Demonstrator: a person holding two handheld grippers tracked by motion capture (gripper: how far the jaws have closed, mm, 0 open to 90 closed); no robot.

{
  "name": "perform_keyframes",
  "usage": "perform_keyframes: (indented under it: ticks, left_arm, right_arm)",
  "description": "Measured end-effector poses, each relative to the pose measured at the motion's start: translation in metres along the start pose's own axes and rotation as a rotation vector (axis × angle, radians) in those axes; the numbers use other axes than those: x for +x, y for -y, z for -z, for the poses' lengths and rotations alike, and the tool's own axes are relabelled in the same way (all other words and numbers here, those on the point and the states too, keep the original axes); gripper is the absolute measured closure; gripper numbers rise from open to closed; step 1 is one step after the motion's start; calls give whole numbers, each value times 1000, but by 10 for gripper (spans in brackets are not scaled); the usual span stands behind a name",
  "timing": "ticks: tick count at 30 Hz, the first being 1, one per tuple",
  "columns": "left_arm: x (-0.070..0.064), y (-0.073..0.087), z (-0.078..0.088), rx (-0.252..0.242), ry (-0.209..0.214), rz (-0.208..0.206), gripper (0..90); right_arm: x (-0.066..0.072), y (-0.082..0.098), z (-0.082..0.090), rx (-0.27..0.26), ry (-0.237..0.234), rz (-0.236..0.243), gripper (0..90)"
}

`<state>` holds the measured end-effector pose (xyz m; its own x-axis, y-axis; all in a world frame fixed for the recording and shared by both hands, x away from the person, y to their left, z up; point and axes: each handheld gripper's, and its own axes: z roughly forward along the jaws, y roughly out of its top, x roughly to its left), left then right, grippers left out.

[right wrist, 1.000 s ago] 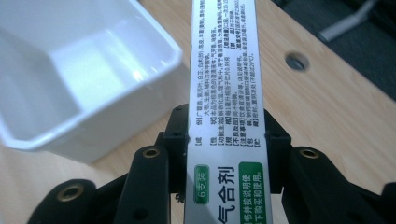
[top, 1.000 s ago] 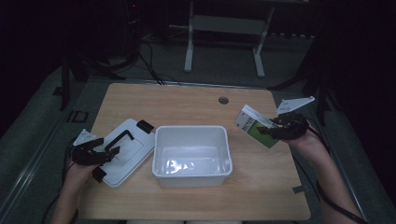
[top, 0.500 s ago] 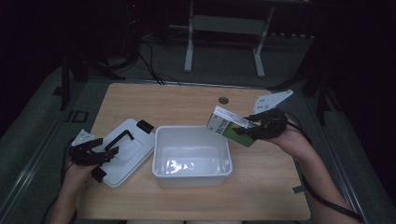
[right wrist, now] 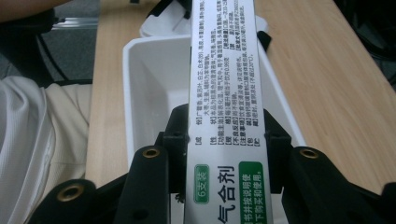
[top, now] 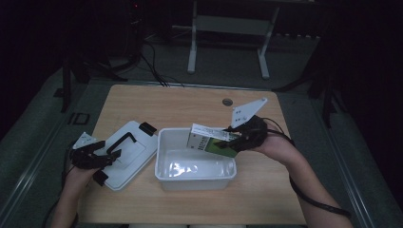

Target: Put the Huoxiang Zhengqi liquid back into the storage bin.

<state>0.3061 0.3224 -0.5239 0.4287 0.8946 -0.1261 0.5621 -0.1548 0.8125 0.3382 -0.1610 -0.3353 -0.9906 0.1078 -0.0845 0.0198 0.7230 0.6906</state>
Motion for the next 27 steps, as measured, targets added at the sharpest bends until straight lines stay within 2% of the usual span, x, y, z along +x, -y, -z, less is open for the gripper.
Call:
perform_keyframes:
  ticks: [8, 11, 19, 27]
  left_arm:
    - [1, 0, 1, -2, -2, -1, 179]
    - [2, 0, 2, -2, -2, 0, 179]
    - [1, 1, 2, -4, -3, -1, 179]
    - [0, 1, 2, -4, -5, -5, 179]
  right_arm:
    - [5, 2, -29, 39, -46, 35, 636]
    - [7, 6, -44, 74, -67, 44, 636]
    - [9, 18, -77, 136, -114, 49, 635]
    - [9, 24, -102, 192, -140, 31, 636]
